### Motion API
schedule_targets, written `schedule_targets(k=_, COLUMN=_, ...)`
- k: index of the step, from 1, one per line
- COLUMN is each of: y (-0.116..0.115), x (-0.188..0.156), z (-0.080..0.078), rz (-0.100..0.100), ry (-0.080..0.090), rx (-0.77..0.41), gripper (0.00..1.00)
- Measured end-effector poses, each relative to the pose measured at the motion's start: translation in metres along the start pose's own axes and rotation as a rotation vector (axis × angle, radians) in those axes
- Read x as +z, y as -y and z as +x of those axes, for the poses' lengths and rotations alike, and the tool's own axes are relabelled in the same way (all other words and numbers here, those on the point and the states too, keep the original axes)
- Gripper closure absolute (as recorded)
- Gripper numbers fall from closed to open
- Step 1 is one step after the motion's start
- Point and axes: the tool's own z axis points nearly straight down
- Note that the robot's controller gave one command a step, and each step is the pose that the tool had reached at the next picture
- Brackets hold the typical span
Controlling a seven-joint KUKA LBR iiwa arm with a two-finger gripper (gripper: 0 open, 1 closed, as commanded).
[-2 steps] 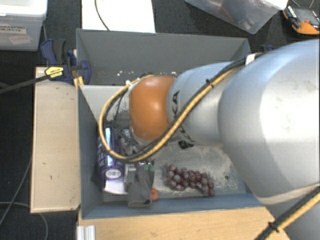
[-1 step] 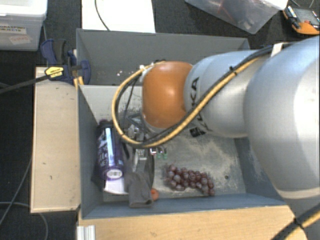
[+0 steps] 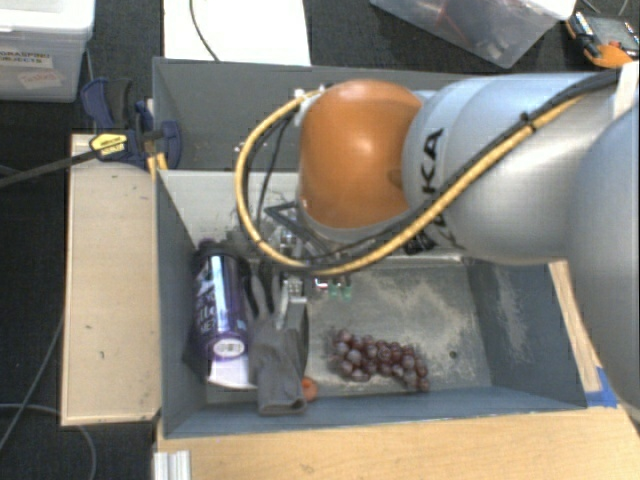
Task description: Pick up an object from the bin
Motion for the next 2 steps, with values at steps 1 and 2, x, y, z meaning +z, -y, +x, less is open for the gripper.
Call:
schedule_targets(k=1, y=0.022, x=0.061, z=-0.013, rz=-0.002, ry=0.013, rx=-0.189, gripper=0.00)
schedule_targets(k=2, y=-0.027, x=0.043, z=-0.003, rz=-0.005, ry=0.013, rx=-0.100, gripper=0.00)
